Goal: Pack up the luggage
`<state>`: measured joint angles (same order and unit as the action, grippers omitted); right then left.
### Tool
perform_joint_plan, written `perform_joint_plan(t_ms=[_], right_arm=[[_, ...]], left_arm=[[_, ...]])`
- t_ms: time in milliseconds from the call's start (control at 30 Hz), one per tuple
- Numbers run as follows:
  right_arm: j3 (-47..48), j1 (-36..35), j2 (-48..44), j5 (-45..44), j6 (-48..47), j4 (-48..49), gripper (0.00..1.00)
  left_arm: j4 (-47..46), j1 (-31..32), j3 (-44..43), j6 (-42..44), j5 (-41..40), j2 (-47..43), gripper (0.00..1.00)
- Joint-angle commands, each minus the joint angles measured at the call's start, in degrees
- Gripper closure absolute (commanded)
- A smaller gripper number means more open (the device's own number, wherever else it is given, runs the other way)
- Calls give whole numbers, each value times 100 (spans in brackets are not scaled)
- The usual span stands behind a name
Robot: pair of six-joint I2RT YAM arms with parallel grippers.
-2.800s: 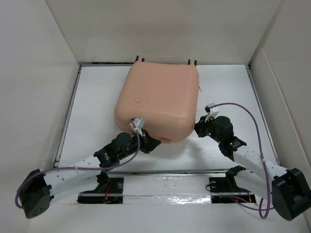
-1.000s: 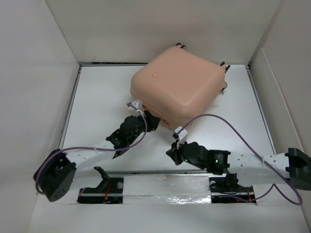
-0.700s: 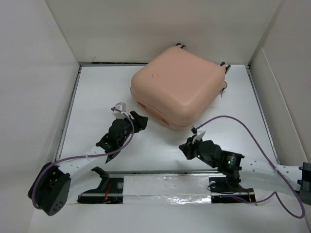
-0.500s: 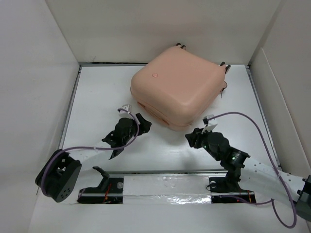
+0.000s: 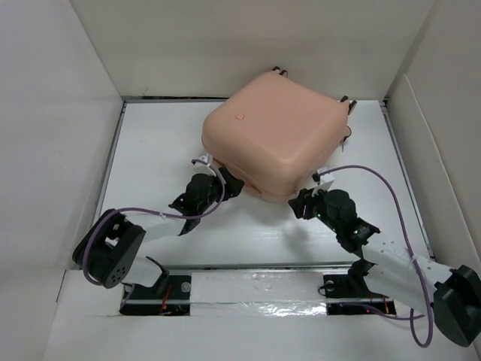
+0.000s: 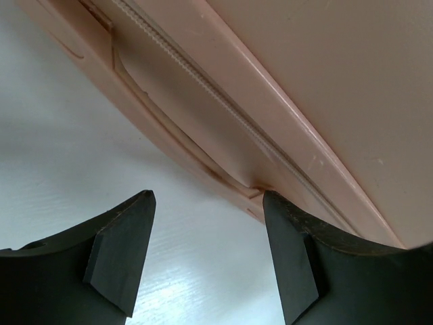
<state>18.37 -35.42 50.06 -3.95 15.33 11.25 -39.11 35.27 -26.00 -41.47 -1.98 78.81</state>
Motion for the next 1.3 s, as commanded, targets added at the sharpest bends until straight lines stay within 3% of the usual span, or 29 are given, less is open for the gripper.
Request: perform_joint_plan(t_ms=[0, 233, 467, 667, 733, 767, 800, 833, 1033, 1267], right_arm=[[185, 193, 135, 78, -180, 1104, 50], [167, 343, 838, 351, -224, 1731, 59], [-9, 343, 900, 333, -153, 2435, 99], [-105, 237, 900, 219, -92, 2505, 100], [-202, 237, 830, -52, -4, 2470, 100], [-237, 237, 795, -158, 22, 2444, 100], [-255, 237, 751, -246, 57, 2426, 100], [-272, 289, 707, -369, 66, 2304, 100], [-141, 728, 347, -800, 172, 1391, 100], [-18, 1011, 153, -477, 23, 1029, 100]], left_arm=[[-457, -63, -274, -54, 48, 222, 39], [-747, -116, -353, -194, 92, 609, 46], [-1256, 32, -415, -273, 383, 917, 50], [-1572, 112, -476, -510, 41, 1259, 58], [-1652, 42, -459, -590, -127, 1356, 67], [-1687, -19, -433, -599, -206, 1374, 73], [-1740, -20, -406, -607, -311, 1383, 95], [-1775, -107, -345, -616, -355, 1383, 100], [-1960, -678, 85, -590, -514, 1076, 100], [-1977, -811, 218, -379, -356, 838, 100]])
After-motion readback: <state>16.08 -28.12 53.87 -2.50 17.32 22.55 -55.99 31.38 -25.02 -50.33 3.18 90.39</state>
